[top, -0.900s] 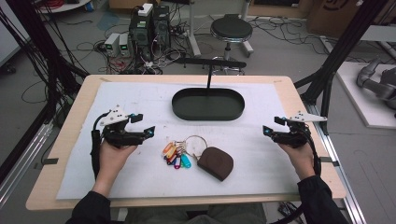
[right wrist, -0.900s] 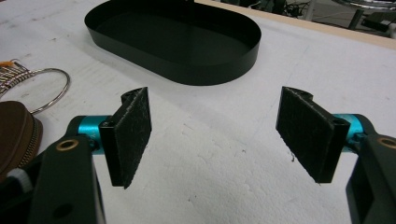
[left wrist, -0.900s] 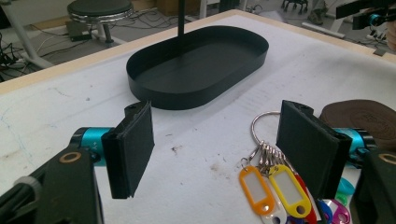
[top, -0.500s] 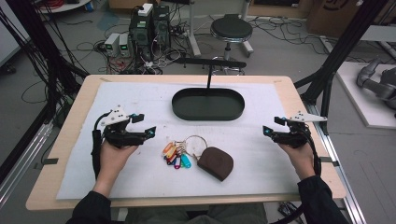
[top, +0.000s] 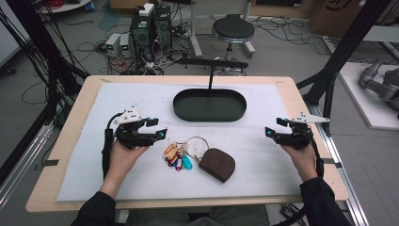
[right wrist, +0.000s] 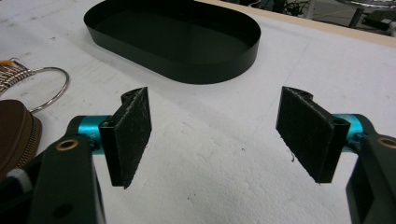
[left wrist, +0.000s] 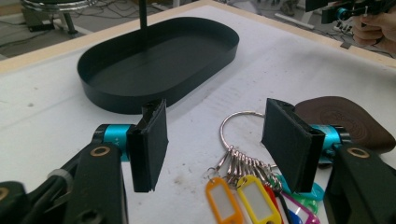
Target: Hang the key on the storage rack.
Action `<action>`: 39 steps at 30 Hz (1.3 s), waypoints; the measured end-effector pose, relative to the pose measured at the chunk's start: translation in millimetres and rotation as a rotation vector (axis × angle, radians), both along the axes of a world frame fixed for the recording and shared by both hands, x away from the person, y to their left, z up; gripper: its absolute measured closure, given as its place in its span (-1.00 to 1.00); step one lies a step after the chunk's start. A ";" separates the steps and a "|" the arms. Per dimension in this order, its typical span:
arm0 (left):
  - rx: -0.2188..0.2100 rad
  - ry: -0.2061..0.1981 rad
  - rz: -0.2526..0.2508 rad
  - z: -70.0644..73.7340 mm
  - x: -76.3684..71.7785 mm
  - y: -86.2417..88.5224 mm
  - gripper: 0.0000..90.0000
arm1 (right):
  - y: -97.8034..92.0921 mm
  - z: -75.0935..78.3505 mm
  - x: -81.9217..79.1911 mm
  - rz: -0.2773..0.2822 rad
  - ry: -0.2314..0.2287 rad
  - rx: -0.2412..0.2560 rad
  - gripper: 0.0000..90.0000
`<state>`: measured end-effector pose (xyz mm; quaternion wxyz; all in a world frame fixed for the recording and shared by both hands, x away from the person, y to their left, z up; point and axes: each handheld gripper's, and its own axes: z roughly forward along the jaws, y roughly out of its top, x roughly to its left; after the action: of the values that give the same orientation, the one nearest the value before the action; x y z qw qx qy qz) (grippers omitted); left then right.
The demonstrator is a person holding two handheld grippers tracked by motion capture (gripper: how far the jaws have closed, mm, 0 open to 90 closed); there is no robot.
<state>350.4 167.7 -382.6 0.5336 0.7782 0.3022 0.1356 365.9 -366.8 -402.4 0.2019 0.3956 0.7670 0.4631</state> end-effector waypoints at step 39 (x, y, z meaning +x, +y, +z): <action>0.323 0.195 -0.066 -55.7 54.0 -105.5 0.70 | -12.2 -3.9 -10.5 -0.027 -0.003 -0.019 -0.40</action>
<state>404.4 62.1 -438.3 0.3742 0.8726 0.3010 0.0888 355.4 -379.0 -406.4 0.2133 0.4033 0.7656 0.4535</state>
